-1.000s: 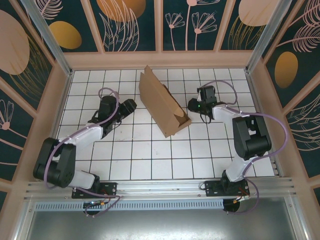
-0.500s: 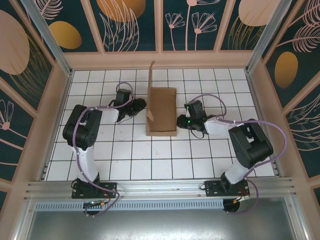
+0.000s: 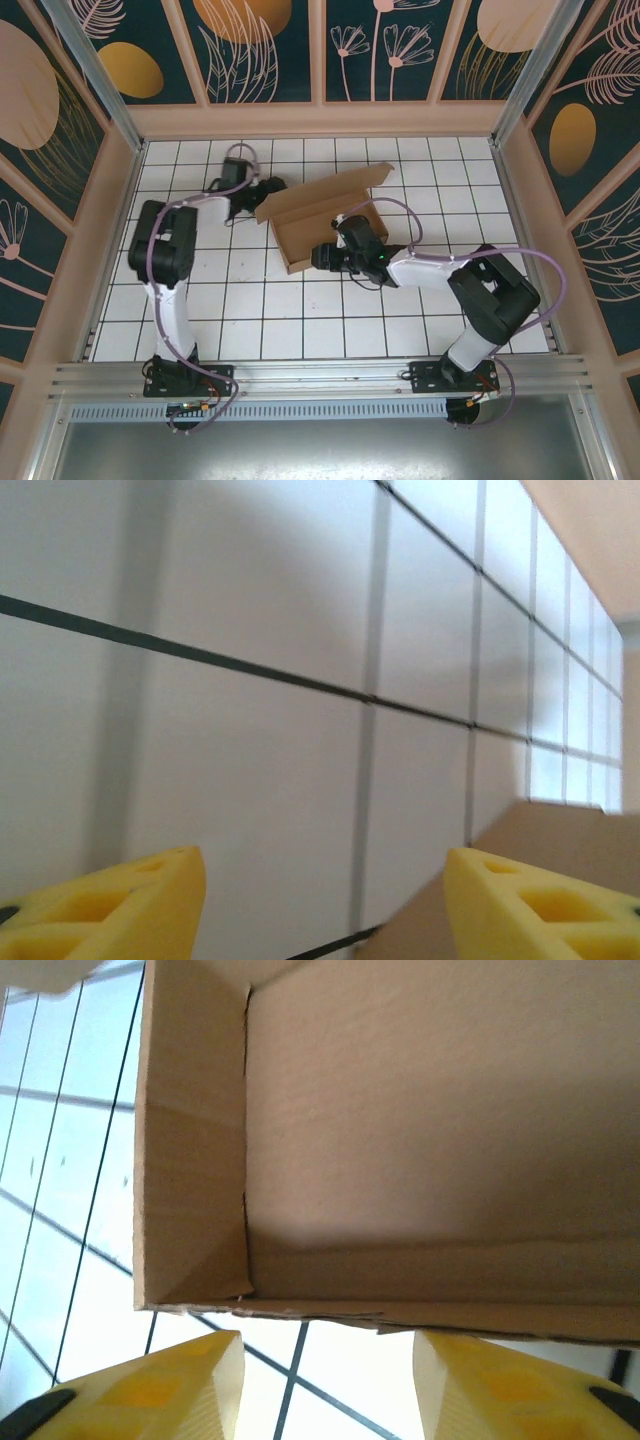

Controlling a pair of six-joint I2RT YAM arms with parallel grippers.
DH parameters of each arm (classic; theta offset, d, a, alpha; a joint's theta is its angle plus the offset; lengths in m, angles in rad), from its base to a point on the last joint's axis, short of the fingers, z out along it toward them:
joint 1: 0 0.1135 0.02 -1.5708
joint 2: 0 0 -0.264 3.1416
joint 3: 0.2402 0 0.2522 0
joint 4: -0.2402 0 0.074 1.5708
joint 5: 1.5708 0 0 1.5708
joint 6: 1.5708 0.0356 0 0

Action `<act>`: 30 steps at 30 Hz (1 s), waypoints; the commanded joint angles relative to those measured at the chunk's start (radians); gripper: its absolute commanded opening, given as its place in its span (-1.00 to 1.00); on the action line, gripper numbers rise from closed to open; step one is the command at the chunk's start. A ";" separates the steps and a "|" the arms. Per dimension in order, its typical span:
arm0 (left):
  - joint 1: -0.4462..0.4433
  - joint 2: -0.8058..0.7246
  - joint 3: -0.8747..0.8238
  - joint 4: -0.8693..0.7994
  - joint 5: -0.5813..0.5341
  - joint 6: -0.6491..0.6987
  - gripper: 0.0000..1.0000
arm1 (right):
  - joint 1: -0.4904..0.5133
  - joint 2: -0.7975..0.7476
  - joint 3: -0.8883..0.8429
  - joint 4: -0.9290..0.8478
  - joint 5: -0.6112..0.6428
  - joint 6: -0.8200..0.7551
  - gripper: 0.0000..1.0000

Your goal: Fold the paper box

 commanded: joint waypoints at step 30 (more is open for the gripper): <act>0.046 -0.756 -0.358 -0.012 -0.531 0.129 0.45 | -0.359 0.019 0.050 -0.054 -0.021 -0.154 -0.23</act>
